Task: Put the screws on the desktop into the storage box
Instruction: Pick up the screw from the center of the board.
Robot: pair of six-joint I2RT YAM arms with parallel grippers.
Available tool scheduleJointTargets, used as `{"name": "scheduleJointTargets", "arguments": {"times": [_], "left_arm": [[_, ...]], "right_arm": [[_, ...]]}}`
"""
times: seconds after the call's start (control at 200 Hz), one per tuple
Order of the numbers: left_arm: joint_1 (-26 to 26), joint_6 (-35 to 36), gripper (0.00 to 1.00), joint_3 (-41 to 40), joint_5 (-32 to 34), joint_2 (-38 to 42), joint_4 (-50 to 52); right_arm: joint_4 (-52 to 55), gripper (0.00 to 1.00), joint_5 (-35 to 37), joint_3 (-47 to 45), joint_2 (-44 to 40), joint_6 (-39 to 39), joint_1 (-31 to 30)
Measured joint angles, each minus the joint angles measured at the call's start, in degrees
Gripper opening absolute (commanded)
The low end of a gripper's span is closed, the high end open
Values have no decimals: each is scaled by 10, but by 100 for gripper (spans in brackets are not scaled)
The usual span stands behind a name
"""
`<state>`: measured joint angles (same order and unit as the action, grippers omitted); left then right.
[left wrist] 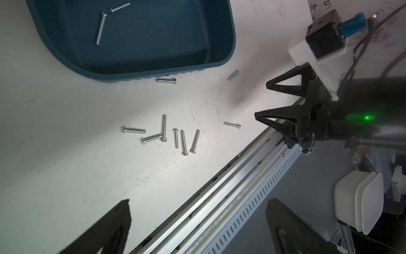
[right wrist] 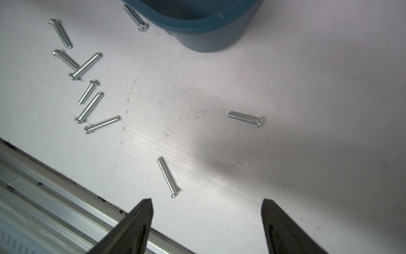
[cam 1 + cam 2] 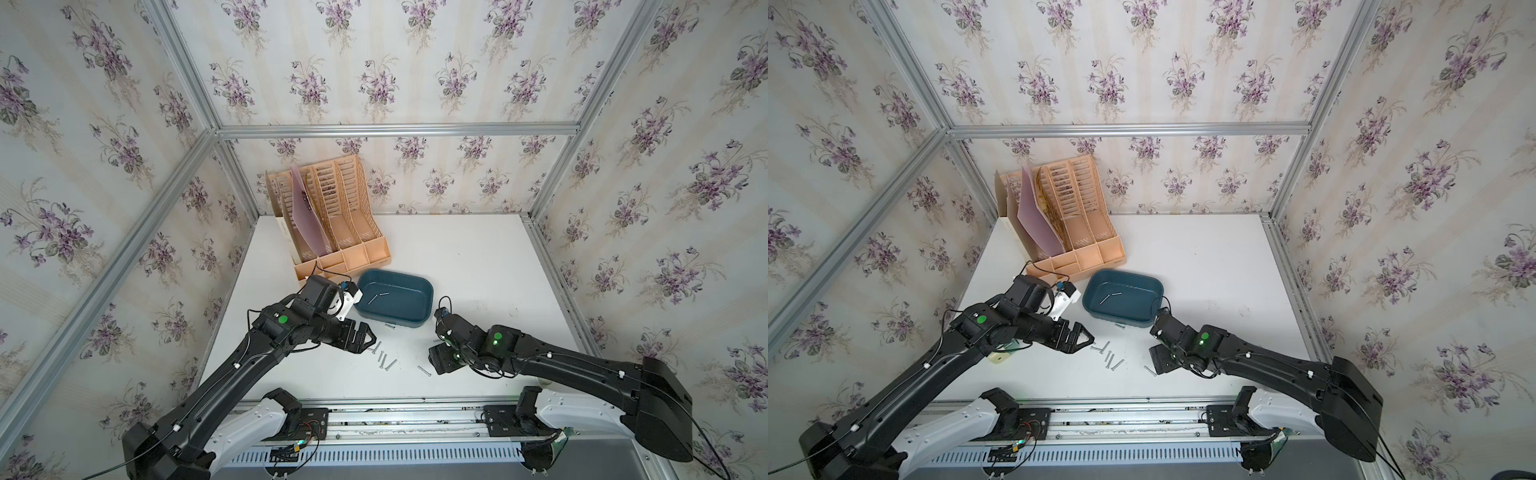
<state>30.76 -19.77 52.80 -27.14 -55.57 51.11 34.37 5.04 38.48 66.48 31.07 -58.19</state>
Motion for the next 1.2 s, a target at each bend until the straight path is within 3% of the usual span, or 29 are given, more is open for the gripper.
{"name": "scheduleJointTargets", "arguments": {"times": [0.07, 0.405, 1.199], "left_arm": [[-4, 0, 99, -2, 2, 10, 6], [-19, 0, 99, -6, 12, 34, 23], [-31, -4, 99, -9, 17, 48, 45]], "right_arm": [[-2, 67, 6, 2, 13, 0, -6], [-23, 53, 7, 26, 83, -28, -50], [-63, 41, -14, 30, 174, -61, -78]]}}
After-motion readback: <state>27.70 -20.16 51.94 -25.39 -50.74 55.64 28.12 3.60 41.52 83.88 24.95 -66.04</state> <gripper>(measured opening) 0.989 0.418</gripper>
